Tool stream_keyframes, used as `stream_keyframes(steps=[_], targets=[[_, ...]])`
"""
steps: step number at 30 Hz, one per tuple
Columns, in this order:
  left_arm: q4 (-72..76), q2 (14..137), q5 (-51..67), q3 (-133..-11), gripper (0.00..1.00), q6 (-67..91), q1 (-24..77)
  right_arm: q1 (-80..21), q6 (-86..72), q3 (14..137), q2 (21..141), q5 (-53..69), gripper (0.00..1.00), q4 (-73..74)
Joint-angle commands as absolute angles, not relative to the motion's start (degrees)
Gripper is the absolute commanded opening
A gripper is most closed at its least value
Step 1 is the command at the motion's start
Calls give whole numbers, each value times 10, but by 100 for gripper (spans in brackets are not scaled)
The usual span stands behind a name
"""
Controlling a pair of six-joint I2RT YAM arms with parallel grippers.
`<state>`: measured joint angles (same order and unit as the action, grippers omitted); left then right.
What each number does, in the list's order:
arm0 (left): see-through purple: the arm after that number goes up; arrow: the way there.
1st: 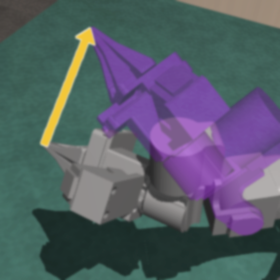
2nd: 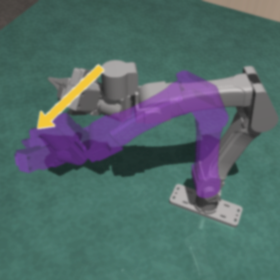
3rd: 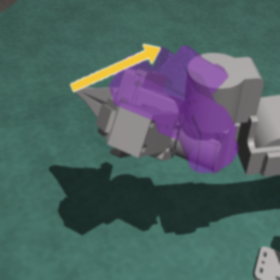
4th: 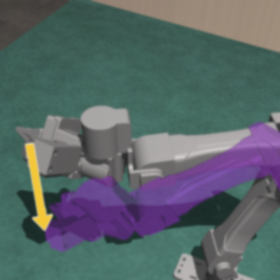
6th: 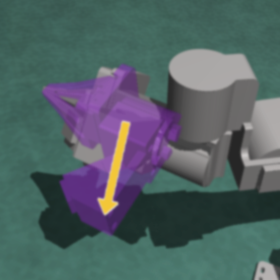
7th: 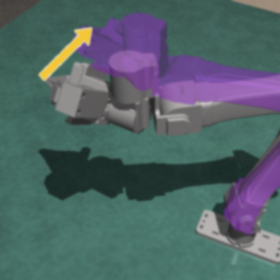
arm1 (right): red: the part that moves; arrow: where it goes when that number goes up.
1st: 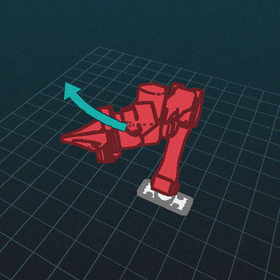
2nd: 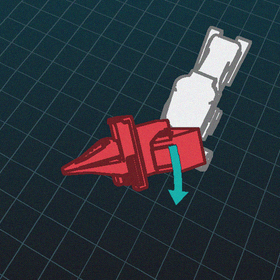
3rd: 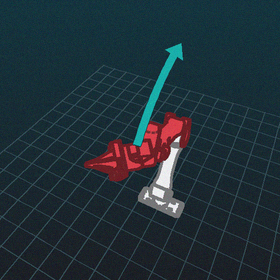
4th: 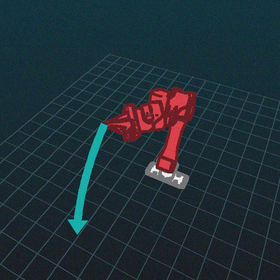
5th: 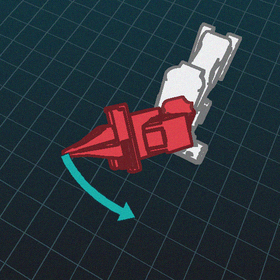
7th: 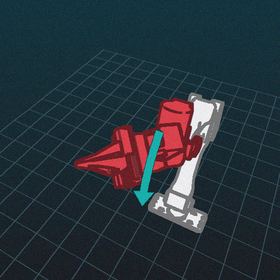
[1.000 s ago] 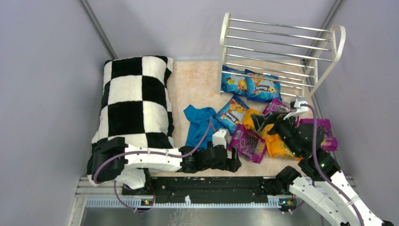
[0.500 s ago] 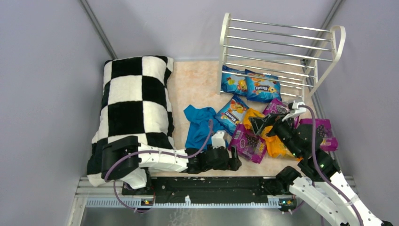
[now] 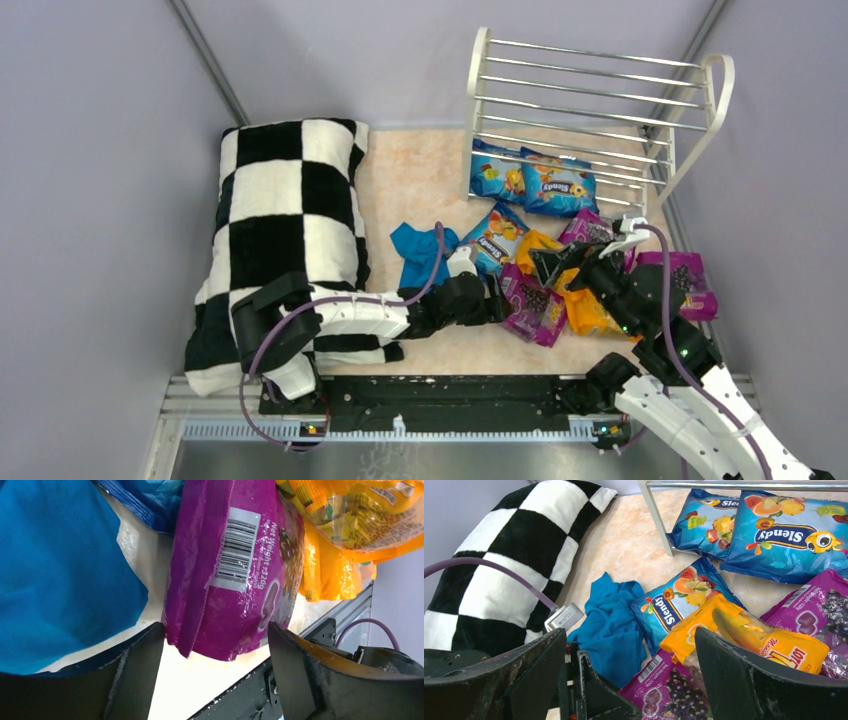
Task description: Place and organize the candy bags onto the shelf
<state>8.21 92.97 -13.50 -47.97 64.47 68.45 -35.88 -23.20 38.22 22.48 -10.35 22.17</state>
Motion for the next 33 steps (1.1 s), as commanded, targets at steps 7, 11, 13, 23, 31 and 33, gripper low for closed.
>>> stream_keyframes(steps=[7, 11, 13, 23, 31, 33], targets=[[110, 966, -102, -520, 33, 605, 668, -363, -223, 367, 219, -106, 99, 201], [83, 947, -112, -517, 16, 586, 664, -363, -215, 374, 230, -107, 99, 201], [63, 922, -126, -514, 10, 570, 661, -363, -214, 374, 235, -105, 99, 202], [-60, 748, -191, -483, 0, 455, 637, -363, -228, 356, 289, -69, 99, 180], [-111, 610, -119, -474, 0, 373, 578, -363, -240, 360, 407, 46, 99, 136], [-120, 584, -94, -476, 0, 363, 556, -364, -243, 365, 442, 87, 99, 126]])
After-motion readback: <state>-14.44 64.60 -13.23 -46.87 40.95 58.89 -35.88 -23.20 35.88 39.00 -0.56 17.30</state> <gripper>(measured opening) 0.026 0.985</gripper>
